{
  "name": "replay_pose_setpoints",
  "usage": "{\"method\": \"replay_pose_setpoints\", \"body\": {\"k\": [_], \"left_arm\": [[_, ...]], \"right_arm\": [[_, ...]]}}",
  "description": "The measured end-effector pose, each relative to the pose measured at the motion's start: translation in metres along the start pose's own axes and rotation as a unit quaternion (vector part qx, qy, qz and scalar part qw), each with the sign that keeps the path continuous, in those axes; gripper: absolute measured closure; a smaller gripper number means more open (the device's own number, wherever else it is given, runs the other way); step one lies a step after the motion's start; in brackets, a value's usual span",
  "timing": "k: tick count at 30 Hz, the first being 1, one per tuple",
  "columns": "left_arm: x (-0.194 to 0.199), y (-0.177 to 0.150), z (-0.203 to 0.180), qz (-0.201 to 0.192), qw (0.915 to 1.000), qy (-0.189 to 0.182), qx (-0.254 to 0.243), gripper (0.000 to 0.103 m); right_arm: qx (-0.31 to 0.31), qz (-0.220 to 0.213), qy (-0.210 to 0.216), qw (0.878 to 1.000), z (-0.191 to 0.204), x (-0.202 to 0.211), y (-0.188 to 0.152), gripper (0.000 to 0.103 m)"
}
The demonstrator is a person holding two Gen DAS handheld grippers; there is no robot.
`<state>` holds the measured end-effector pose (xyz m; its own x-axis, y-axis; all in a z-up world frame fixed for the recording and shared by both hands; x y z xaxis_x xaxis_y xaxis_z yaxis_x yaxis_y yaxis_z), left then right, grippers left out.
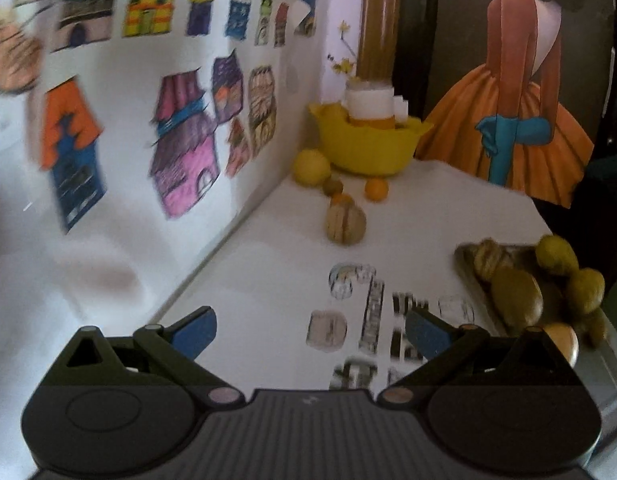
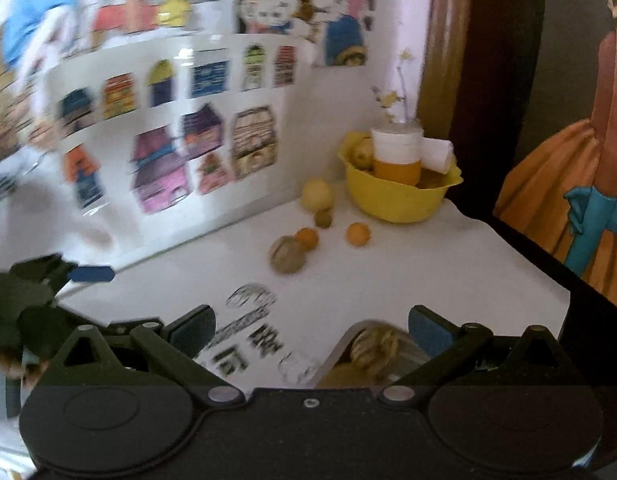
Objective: Organize fruits
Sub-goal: 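Grasp a second striped melon with the left tool while the right tool grasps an orange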
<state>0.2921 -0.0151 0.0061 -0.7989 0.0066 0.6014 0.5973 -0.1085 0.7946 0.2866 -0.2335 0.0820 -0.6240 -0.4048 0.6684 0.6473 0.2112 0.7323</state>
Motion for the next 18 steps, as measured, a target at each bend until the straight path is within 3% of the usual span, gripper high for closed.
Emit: {"method": "replay_pose_setpoints", "body": {"k": [10,18], "left_arm": [[-0.066,0.025,-0.019,-0.023,0.9993,-0.03,0.001,0.001],[-0.113,0.041,-0.032,-0.027,0.9984,-0.047,0.017,0.001]], "right_arm": [[-0.088,0.027,-0.01,0.996,-0.064,-0.088,0.037,0.001],[-0.152,0.024,-0.012,0.988,-0.101,-0.154,0.058,0.002]]}}
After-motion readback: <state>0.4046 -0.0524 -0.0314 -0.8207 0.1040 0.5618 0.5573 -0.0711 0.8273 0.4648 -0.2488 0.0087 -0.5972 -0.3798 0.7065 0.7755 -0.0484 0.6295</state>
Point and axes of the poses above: each gripper's, at about its wrist camera, not at the fingertips, and x roughly against the way its jaws point, z to its left, y to its top, the point moved 4 cm from there along -x, roughly the way its jaws point, and after that the axes turned 13 degrees about y, right-handed, at the moved point
